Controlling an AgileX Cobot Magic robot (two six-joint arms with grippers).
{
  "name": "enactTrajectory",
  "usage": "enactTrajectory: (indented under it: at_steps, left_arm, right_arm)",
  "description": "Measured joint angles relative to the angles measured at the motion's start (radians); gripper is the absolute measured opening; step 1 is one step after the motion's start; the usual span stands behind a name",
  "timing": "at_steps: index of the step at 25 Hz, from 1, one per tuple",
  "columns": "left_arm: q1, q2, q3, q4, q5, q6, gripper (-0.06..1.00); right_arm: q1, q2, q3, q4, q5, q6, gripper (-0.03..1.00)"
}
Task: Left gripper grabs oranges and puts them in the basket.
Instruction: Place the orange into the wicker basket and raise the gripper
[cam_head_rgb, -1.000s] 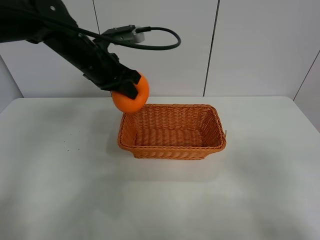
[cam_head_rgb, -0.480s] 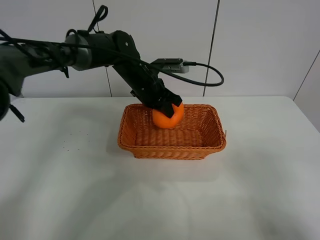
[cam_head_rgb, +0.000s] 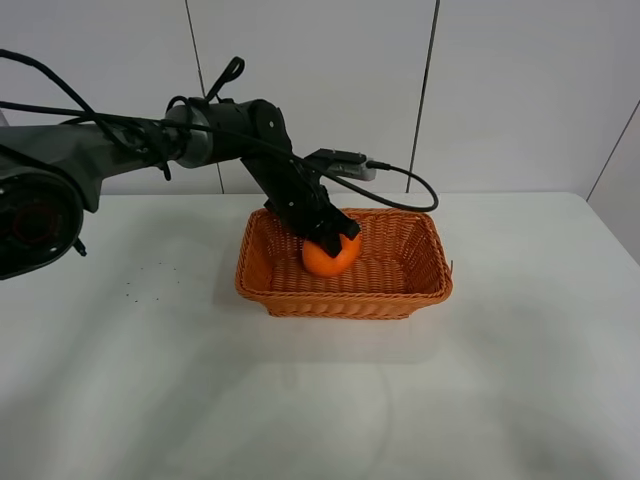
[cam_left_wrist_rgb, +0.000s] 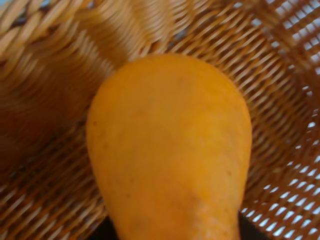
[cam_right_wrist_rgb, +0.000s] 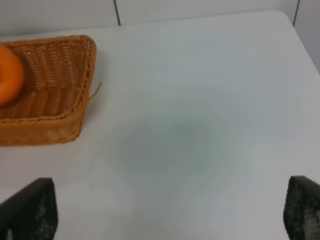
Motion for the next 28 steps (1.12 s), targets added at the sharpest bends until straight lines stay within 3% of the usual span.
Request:
enactTrajectory:
  at_steps: [15,18,24,28]
  left_arm:
    - [0.000,0.003,0.000,0.002,0.000,-0.001,0.32]
    - [0.000,0.003,0.000,0.002,0.000,-0.001,0.41]
    - [0.000,0.003,0.000,0.002,-0.007,-0.001,0.79]
    - [0.000,0.002,0.000,0.024,-0.011,-0.001,0.88]
  right_arm:
    - [0.000,0.000,0.000,0.000,0.000,0.000,0.69]
    - [0.000,0.000,0.000,0.000,0.000,0.000,0.69]
    - [0.000,0.000,0.000,0.000,0.000,0.000,0.69]
    - [0.000,0.000,0.000,0.000,0.000,0.000,0.69]
